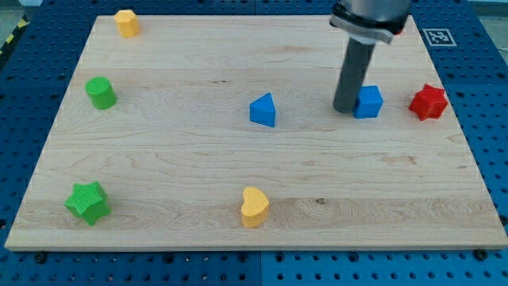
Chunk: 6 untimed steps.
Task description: Place the blue cube vertically below the red star
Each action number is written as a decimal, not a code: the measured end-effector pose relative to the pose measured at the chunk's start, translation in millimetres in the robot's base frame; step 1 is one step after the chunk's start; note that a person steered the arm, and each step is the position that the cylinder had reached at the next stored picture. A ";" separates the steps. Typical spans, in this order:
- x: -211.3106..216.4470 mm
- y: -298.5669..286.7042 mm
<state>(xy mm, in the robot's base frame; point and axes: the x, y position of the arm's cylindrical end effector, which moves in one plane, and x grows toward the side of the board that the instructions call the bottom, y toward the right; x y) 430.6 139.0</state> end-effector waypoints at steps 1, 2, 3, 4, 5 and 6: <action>-8.7 -0.6; -53.8 -11.4; -55.6 20.9; -24.6 45.3; -1.9 58.8; 19.5 59.1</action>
<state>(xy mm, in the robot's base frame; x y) 450.2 198.1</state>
